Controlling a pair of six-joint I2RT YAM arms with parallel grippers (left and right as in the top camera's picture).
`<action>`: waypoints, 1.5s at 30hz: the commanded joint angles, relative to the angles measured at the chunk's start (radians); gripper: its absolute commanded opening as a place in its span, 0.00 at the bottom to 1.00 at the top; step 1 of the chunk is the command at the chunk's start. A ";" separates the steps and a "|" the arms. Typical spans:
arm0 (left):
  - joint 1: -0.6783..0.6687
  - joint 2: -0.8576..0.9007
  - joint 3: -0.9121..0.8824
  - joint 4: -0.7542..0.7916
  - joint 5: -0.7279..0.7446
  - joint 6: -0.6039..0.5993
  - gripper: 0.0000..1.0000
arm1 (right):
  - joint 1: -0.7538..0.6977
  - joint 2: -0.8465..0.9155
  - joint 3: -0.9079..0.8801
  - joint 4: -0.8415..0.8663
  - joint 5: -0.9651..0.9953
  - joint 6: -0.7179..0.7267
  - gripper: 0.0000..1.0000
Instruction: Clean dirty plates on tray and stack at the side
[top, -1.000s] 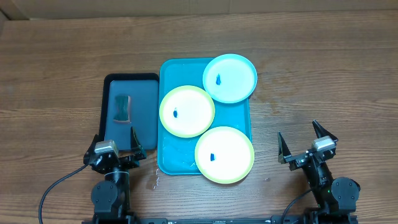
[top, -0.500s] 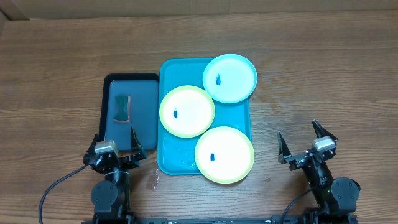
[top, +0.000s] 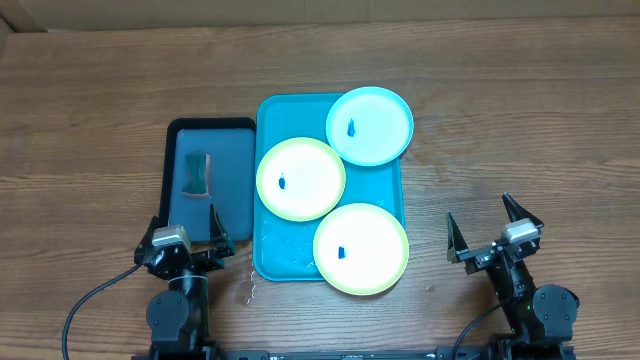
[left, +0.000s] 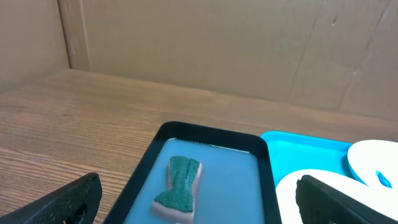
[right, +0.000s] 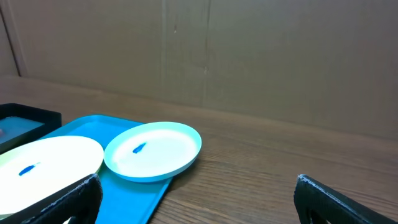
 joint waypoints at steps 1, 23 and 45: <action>0.009 -0.010 -0.003 0.002 -0.021 -0.002 1.00 | 0.000 -0.008 -0.011 0.007 0.005 0.006 1.00; 0.009 -0.010 -0.003 0.002 -0.013 -0.003 1.00 | 0.000 -0.008 -0.011 0.007 0.005 0.007 1.00; 0.009 -0.010 0.035 -0.040 0.056 -0.003 1.00 | 0.000 -0.008 -0.011 0.007 0.005 0.006 1.00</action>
